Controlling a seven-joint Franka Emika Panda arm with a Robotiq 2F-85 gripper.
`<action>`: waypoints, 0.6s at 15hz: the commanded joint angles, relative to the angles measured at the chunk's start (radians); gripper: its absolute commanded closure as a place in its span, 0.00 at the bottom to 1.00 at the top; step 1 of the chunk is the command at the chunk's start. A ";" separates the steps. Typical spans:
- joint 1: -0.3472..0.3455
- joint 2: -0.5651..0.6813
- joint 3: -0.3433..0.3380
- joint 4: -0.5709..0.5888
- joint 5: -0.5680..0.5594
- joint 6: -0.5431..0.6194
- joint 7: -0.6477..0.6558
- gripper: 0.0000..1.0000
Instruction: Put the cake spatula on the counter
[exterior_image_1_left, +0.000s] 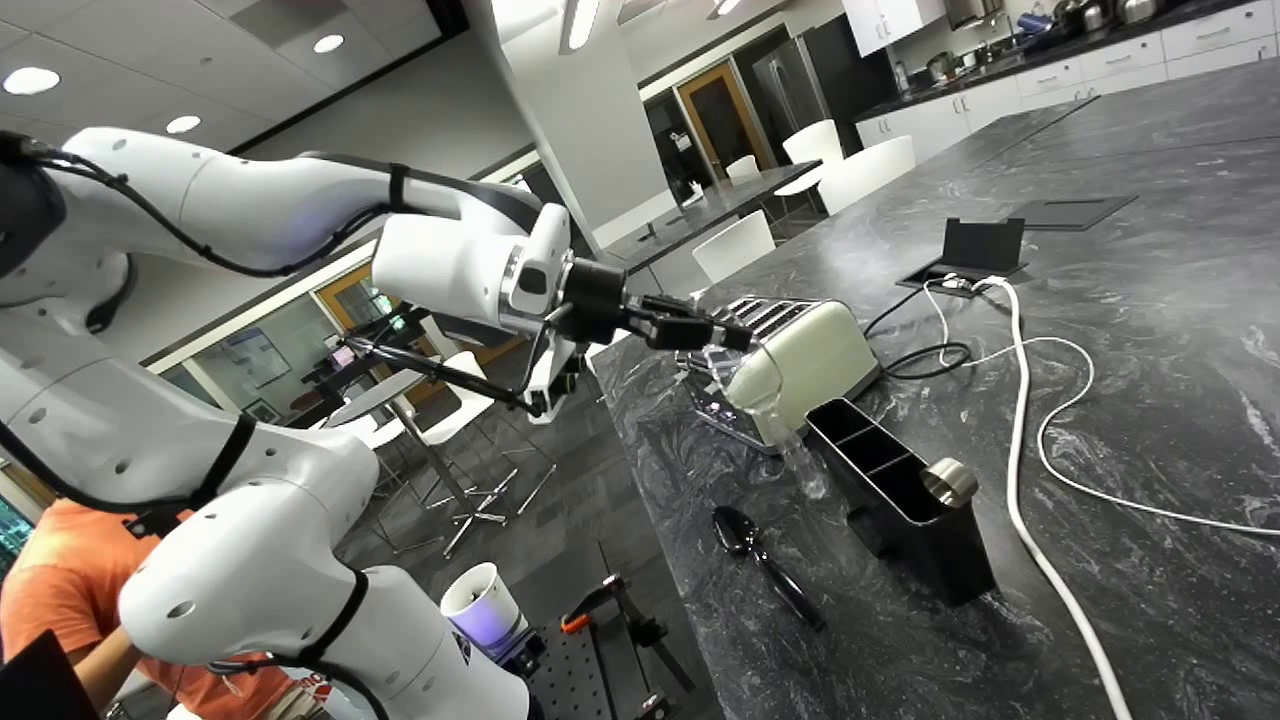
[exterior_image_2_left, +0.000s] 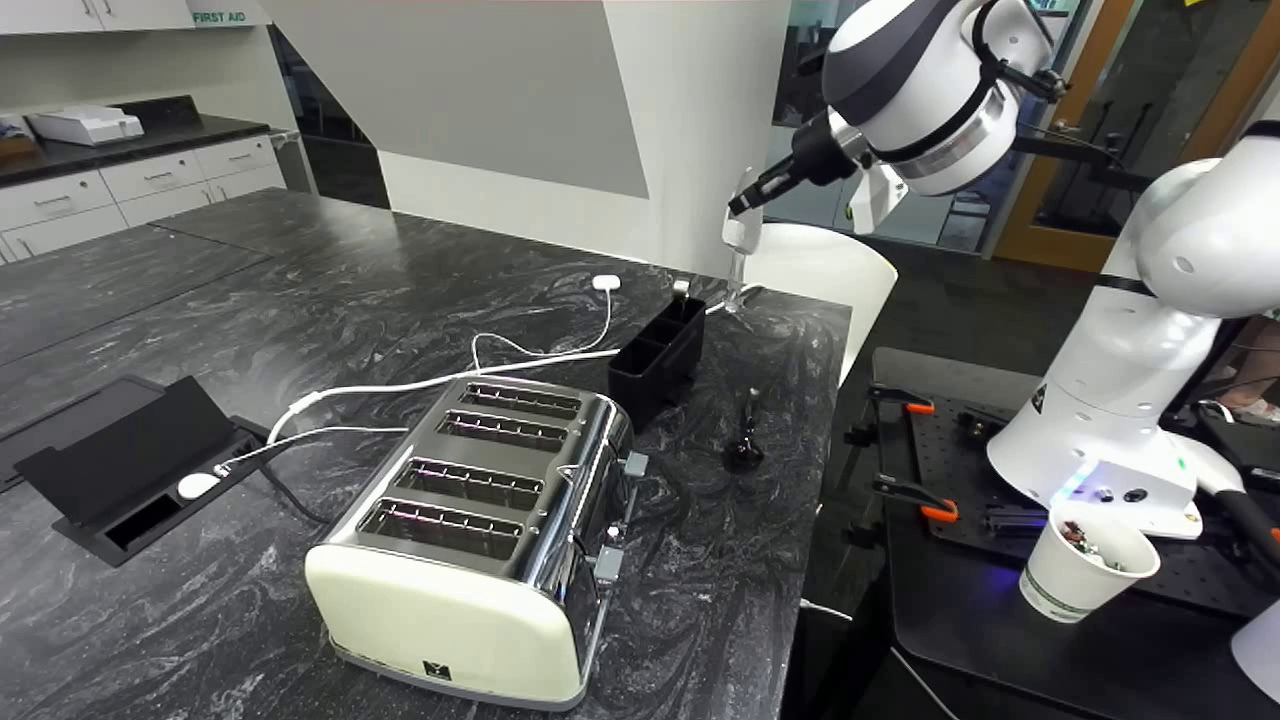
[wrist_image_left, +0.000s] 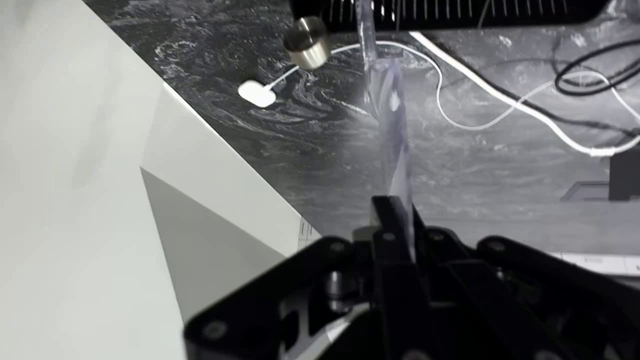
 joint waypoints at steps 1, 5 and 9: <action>-0.249 -0.018 0.275 -0.003 0.229 0.000 -0.273 0.99; -0.424 -0.011 0.453 0.014 0.431 -0.001 -0.578 0.99; -0.527 0.024 0.483 0.059 0.547 -0.006 -0.855 0.99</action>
